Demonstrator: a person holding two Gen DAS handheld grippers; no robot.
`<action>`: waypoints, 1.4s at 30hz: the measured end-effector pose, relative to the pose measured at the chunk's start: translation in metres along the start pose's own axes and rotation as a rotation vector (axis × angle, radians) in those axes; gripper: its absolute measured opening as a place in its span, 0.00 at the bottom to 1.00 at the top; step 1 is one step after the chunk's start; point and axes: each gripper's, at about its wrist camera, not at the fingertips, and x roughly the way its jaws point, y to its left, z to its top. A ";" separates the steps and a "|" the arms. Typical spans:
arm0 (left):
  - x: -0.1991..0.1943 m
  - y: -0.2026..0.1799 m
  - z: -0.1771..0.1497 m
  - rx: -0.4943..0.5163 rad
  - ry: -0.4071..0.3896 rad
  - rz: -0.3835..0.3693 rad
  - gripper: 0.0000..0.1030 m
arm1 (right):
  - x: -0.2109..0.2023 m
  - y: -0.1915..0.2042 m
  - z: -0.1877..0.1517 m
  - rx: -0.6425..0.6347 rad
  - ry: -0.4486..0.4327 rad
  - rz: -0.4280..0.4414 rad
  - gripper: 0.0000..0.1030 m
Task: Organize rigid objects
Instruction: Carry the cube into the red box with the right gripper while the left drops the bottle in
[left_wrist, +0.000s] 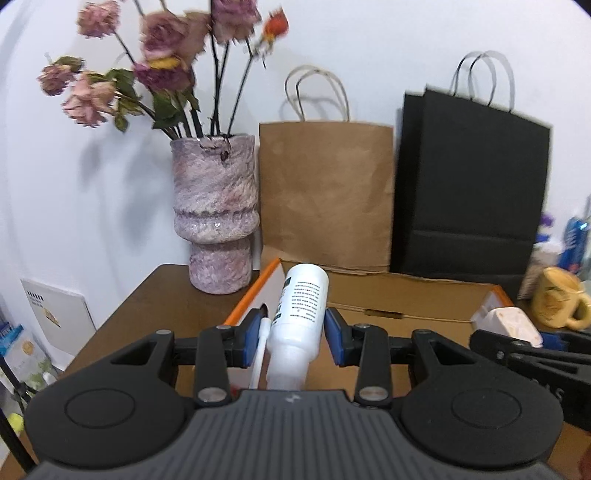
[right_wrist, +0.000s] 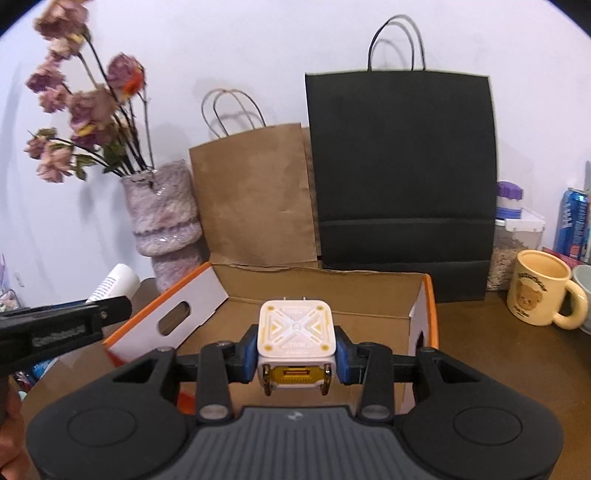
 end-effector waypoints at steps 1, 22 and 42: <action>0.014 -0.002 0.003 0.011 0.010 0.016 0.37 | 0.009 0.000 0.002 -0.007 0.012 -0.005 0.38; 0.092 -0.006 -0.013 0.087 0.136 0.077 0.37 | 0.107 -0.027 0.002 -0.027 0.185 -0.010 0.38; 0.024 0.001 0.007 0.058 -0.041 0.044 1.00 | 0.052 -0.004 0.012 -0.206 0.073 -0.067 0.92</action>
